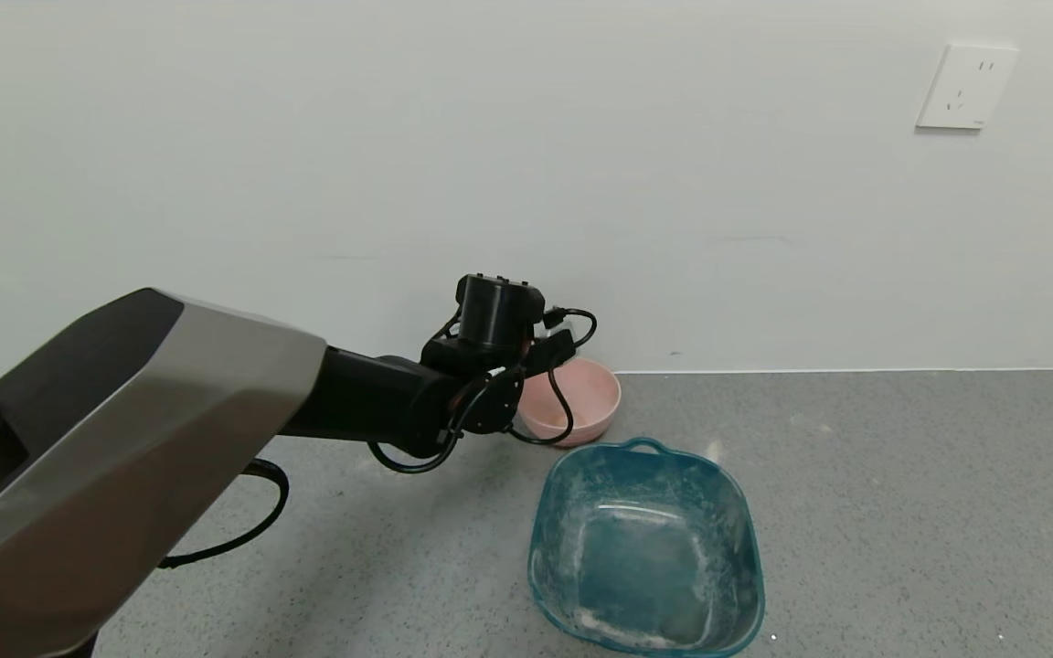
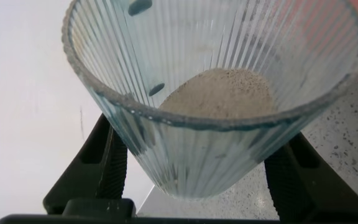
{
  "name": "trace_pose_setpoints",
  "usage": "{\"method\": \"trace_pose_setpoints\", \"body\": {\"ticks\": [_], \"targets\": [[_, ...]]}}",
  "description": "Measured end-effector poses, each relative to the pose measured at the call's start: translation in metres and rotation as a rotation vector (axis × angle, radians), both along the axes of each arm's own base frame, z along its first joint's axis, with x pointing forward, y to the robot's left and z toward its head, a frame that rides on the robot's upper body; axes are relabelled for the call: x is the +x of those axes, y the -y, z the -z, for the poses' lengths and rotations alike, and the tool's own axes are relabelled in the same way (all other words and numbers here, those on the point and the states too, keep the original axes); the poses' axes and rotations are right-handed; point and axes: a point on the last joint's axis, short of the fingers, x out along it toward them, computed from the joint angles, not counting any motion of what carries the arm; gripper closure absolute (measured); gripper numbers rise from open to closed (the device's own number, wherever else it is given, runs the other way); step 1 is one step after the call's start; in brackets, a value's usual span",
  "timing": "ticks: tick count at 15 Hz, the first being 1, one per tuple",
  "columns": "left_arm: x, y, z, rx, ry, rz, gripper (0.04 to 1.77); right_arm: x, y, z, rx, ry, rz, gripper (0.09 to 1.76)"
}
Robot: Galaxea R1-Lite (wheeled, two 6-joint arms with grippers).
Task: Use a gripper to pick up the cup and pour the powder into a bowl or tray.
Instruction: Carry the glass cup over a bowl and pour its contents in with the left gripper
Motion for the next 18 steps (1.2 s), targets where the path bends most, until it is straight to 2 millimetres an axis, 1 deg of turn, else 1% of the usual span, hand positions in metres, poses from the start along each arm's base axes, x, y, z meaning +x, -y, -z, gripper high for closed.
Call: {"method": "trace_pose_setpoints", "body": {"ticks": [2,6,18], "targets": [[0.002,0.006,0.004,0.032,-0.002,0.003,0.55,0.000,0.000,0.000,0.000,0.000,0.000,0.14],[0.004,0.008,0.008,0.106,-0.014,0.009,0.55,0.000,0.000,0.000,0.000,0.000,0.000,0.14],[0.005,0.018,0.008,0.247,-0.020,0.011,0.55,0.000,0.000,0.000,0.000,0.000,0.000,0.14]]}}
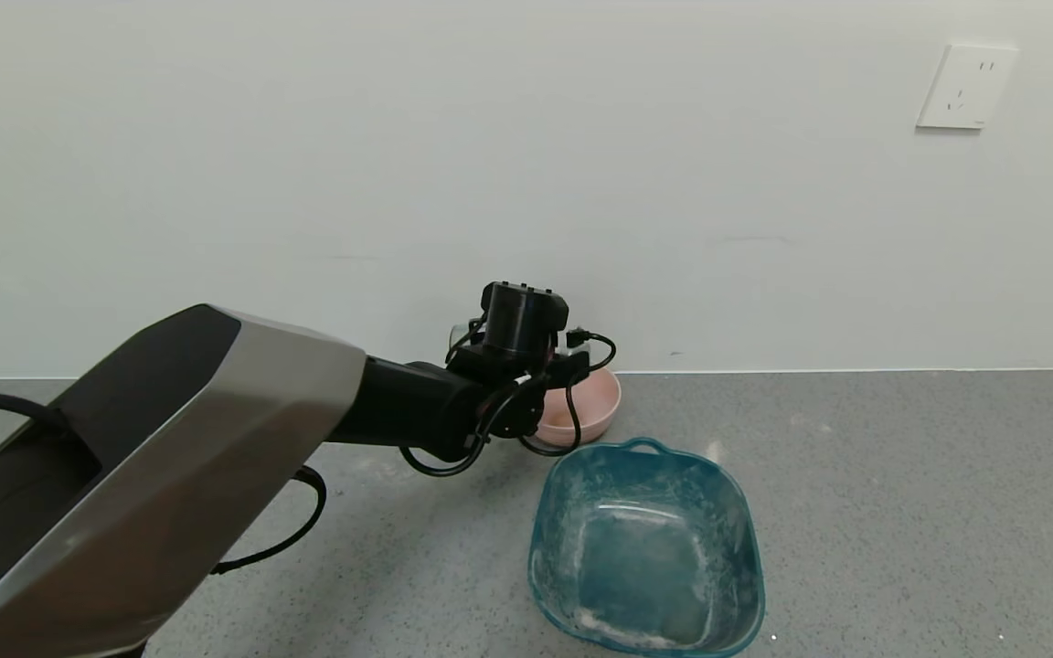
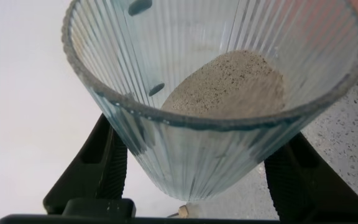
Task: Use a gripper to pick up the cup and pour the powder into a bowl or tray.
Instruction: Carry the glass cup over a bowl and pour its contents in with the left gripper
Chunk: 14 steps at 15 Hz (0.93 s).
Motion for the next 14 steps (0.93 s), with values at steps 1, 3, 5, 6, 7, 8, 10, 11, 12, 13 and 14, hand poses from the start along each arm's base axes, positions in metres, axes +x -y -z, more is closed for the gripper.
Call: {"method": "trace_pose_setpoints", "body": {"ticks": [1,3,5,6,7,8,10,11,12,13,14], "targets": [[0.001,0.001,-0.001,0.011,0.001,0.005,0.55,0.000,0.000,0.000,0.000,0.000,0.000,0.14],[0.003,0.004,-0.002,0.016,0.009,0.009,0.55,0.000,0.000,0.000,0.000,0.000,0.000,0.14],[0.003,0.005,-0.002,0.033,0.007,0.012,0.55,0.000,0.000,0.000,0.000,0.000,0.000,0.14],[0.003,0.007,-0.001,0.044,0.005,0.018,0.55,0.000,0.000,0.000,0.000,0.000,0.000,0.14],[0.003,0.008,-0.001,0.050,0.003,0.021,0.55,0.000,0.000,0.000,0.000,0.000,0.000,0.14],[0.003,0.008,0.000,0.056,0.001,0.024,0.55,0.000,0.000,0.000,0.000,0.000,0.000,0.14],[0.003,0.009,0.001,0.087,-0.008,0.032,0.55,0.000,0.000,0.000,0.000,0.000,0.000,0.14],[0.002,0.009,0.001,0.100,-0.011,0.037,0.55,0.000,0.000,0.000,0.000,0.000,0.000,0.14],[0.002,0.011,0.001,0.110,-0.013,0.043,0.55,0.000,0.000,0.000,0.000,0.000,0.000,0.14],[0.001,0.012,0.001,0.122,-0.014,0.047,0.55,0.000,0.000,0.000,0.000,0.000,0.000,0.14],[0.001,0.012,0.000,0.134,-0.012,0.044,0.55,0.000,0.000,0.000,0.000,0.000,0.000,0.14]]}}
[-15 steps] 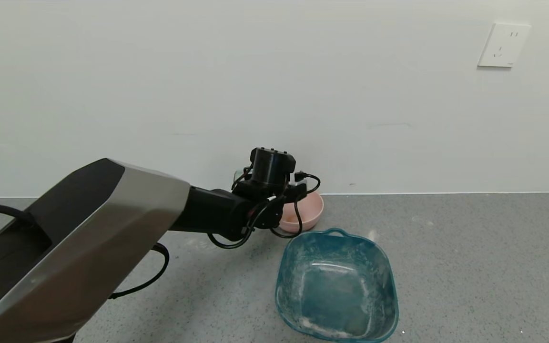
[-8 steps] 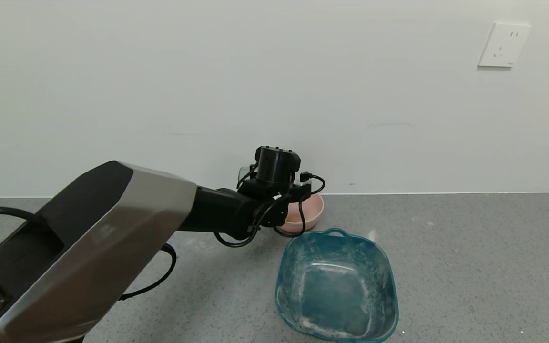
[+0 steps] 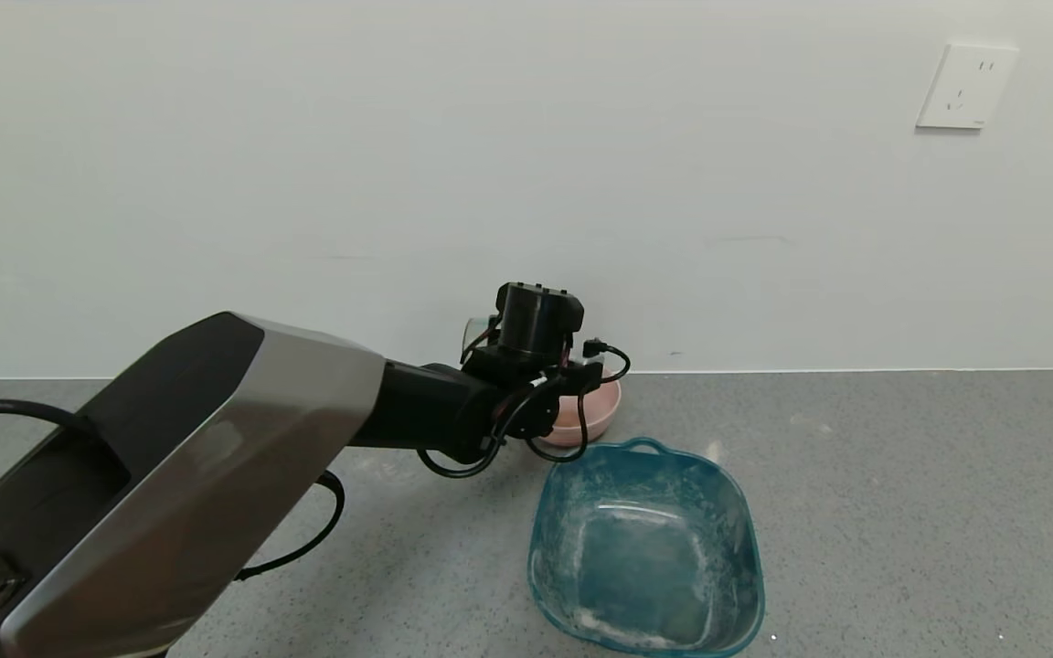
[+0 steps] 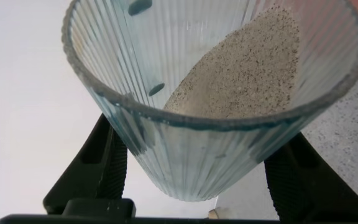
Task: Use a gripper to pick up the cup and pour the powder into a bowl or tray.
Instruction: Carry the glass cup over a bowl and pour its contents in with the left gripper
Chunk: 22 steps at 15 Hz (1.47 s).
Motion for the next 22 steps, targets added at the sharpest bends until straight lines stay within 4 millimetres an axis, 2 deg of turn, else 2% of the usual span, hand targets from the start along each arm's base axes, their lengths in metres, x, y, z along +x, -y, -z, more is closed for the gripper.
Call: {"method": "trace_pose_setpoints", "body": {"ticks": [10,22], "targets": [[-0.002,0.009,0.000,0.154,-0.007,-0.015,0.55,0.000,0.000,0.000,0.000,0.000,0.001,0.14],[-0.004,0.016,0.000,0.203,-0.010,-0.015,0.55,0.000,0.000,0.000,0.000,0.000,0.000,0.14]]}}
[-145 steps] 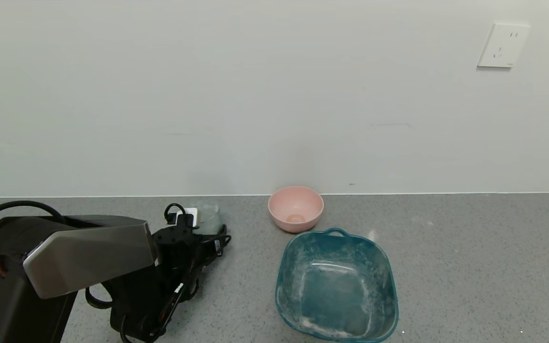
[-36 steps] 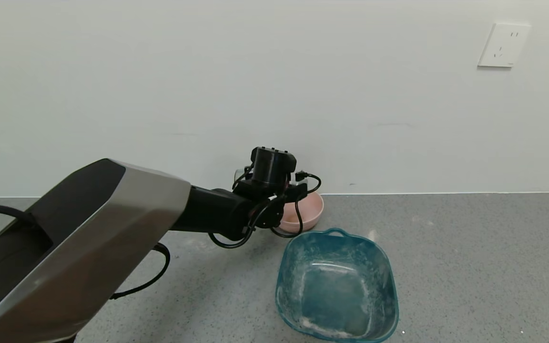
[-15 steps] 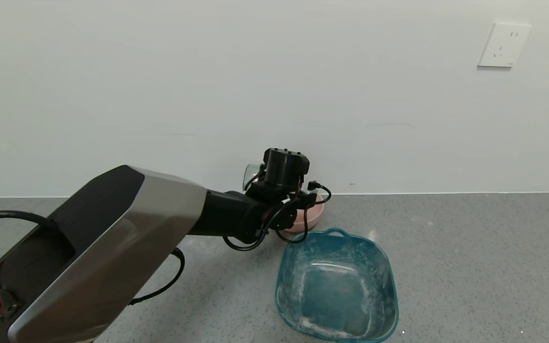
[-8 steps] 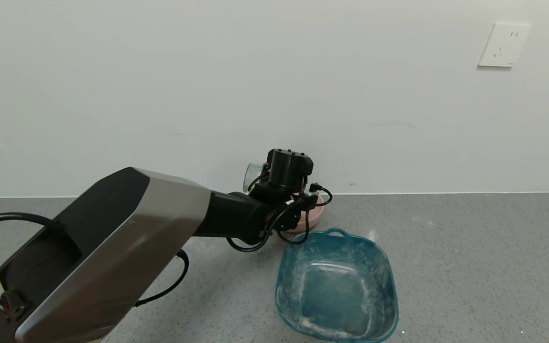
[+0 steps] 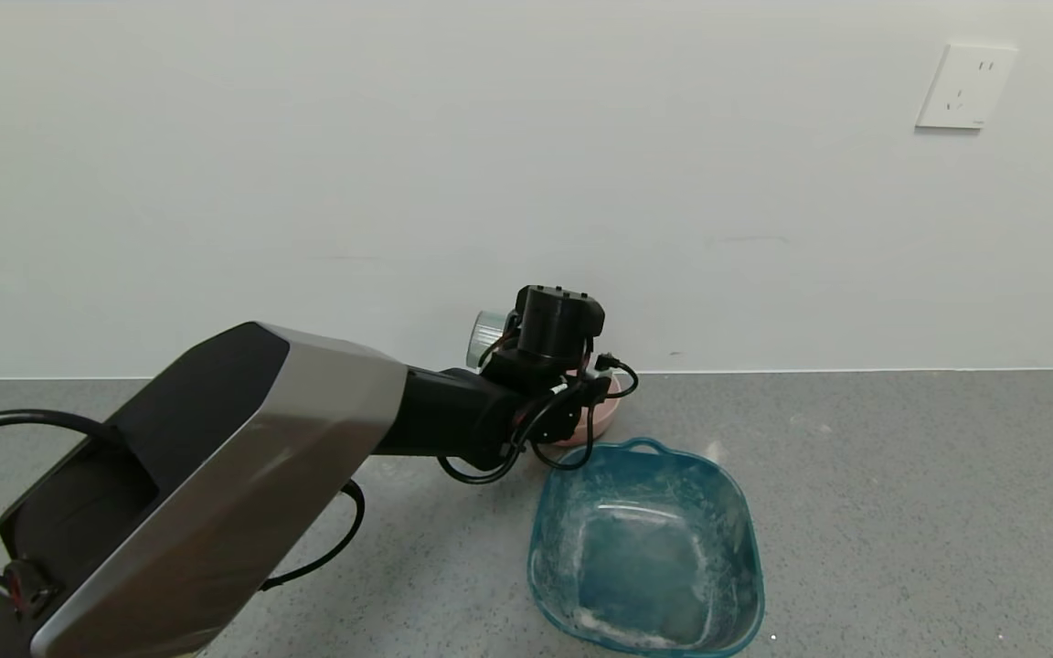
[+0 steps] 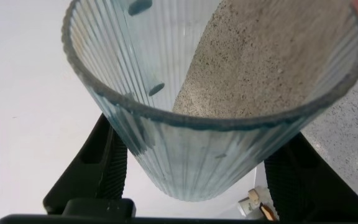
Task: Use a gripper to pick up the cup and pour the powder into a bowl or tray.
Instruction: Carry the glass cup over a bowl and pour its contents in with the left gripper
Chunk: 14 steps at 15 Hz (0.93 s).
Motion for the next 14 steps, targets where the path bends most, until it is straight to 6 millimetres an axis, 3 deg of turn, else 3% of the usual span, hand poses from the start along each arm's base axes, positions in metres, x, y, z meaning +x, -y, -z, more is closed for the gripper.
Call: {"method": "trace_pose_setpoints", "body": {"ticks": [14], "targets": [[-0.0004,0.0027,0.0002,0.033,-0.004,0.002,0.55,0.0000,0.0000,0.0000,0.000,0.000,0.000,0.14]]}}
